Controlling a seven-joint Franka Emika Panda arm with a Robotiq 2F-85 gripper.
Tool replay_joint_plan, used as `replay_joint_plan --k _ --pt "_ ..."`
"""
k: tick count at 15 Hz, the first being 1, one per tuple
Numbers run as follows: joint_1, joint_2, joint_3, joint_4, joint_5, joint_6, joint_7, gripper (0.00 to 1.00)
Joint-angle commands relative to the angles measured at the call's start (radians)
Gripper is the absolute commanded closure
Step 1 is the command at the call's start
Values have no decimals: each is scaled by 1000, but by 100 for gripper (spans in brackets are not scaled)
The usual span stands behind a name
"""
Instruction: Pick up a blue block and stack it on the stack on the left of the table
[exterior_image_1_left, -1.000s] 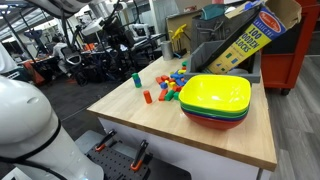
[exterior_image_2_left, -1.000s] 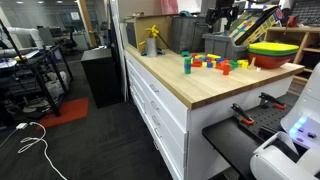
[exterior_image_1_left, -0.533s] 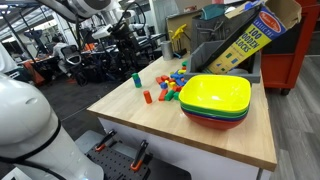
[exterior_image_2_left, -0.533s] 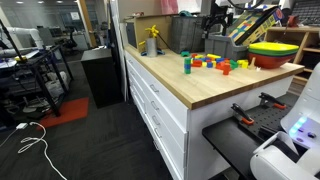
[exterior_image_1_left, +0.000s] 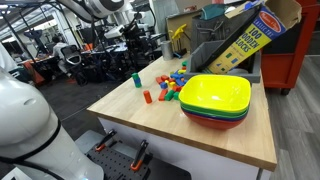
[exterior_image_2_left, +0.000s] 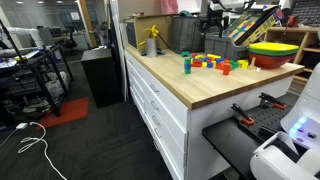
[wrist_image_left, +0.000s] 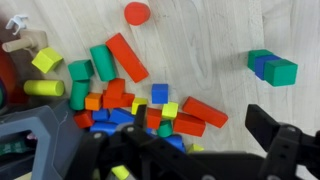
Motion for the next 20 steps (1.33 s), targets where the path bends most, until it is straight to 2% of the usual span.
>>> replay_joint_plan --k 1,6,11,20 --pt "15 2 -15 6 -4 -2 2 0" --pt "-9 82 -19 36 -32 1 93 0" --pt "-7 198 -58 75 -62 -3 153 0" --pt "15 401 -113 225 -7 -21 9 0"
